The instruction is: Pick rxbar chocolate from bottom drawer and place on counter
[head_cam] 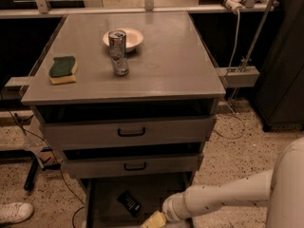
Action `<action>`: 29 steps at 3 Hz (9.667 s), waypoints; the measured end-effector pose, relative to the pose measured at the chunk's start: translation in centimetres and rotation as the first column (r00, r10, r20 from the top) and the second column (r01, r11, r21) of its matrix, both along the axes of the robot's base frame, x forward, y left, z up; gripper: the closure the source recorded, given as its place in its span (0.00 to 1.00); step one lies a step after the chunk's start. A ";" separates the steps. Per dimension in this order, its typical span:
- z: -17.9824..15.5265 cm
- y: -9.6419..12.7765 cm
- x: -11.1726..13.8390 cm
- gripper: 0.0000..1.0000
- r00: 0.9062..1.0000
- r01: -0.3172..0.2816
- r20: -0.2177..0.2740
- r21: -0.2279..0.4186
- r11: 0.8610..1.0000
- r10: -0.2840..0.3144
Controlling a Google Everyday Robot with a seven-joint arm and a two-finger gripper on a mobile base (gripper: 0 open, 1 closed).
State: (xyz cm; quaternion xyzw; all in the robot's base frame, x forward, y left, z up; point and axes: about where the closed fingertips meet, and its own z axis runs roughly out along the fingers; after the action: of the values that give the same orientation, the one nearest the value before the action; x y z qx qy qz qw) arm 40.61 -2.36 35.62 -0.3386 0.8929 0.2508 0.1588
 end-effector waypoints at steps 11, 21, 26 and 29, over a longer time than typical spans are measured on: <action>-21.0 15.0 7.5 0.00 0.980 0.129 0.137 0.108 0.986 -0.144; -24.0 15.2 11.1 1.00 0.975 0.127 0.180 0.022 0.992 -0.129; -20.8 10.5 11.1 1.00 0.941 0.337 -0.041 0.247 0.909 -0.337; -14.9 4.7 10.9 1.00 0.926 0.378 -0.067 0.193 0.906 -0.372</action>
Offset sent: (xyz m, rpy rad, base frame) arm 0.0440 0.0413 -0.0859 0.1482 -0.0883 -0.1873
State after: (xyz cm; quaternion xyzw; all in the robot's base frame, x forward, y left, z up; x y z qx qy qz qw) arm 51.52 2.35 20.77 -0.1394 0.9133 0.3099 0.2245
